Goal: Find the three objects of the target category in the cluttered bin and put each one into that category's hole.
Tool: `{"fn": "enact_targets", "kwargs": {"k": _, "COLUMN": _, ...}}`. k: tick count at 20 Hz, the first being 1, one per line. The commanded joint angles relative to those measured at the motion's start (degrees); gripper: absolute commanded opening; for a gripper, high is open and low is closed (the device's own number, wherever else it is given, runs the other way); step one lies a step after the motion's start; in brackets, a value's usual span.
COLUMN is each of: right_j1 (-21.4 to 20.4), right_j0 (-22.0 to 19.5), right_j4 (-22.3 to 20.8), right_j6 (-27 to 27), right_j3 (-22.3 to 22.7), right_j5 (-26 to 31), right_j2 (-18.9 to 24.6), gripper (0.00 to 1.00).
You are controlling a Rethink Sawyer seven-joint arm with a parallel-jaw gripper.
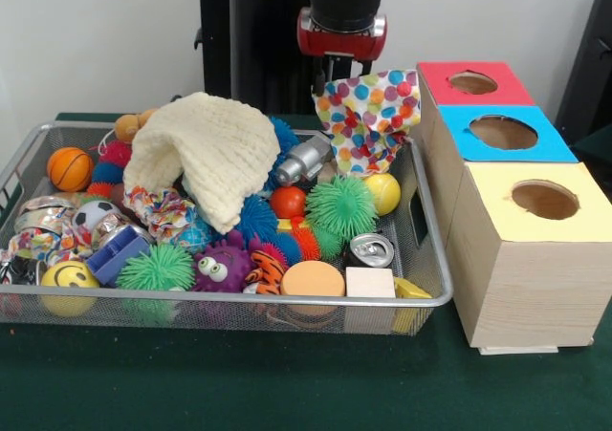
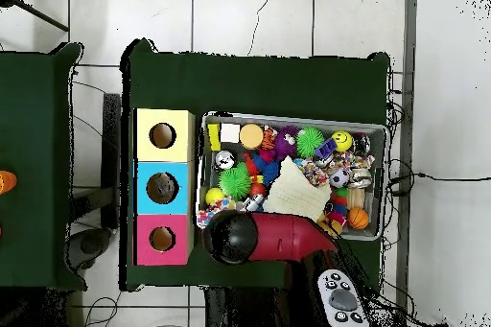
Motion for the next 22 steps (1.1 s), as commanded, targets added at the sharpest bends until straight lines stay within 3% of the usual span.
{"fn": "enact_targets", "kwargs": {"k": 1, "right_j1": 2.70, "right_j0": -2.31, "right_j4": -3.71, "right_j6": -5.12, "right_j3": -5.03, "right_j5": -0.73, "right_j2": 7.33, "gripper": 1.00}}
{"fn": "enact_targets", "kwargs": {"k": 7, "right_j1": 3.15, "right_j0": -3.89, "right_j4": -7.19, "right_j6": -8.40, "right_j3": -6.36, "right_j5": -0.07, "right_j2": 10.42, "gripper": 1.00}}
{"fn": "enact_targets", "kwargs": {"k": 16, "right_j1": 5.04, "right_j0": -10.01, "right_j4": -15.68, "right_j6": -20.49, "right_j3": -11.15, "right_j5": 6.43, "right_j2": 20.26, "gripper": 1.00}}
{"fn": "enact_targets", "kwargs": {"k": 21, "right_j1": 5.19, "right_j0": -10.97, "right_j4": -18.16, "right_j6": -17.32, "right_j3": -11.62, "right_j5": 6.07, "right_j2": 22.26, "gripper": 1.00}}
{"fn": "enact_targets", "kwargs": {"k": 22, "right_j1": 5.15, "right_j0": -11.37, "right_j4": -18.98, "right_j6": -15.89, "right_j3": -11.53, "right_j5": 6.44, "right_j2": 23.00, "gripper": 0.00}}
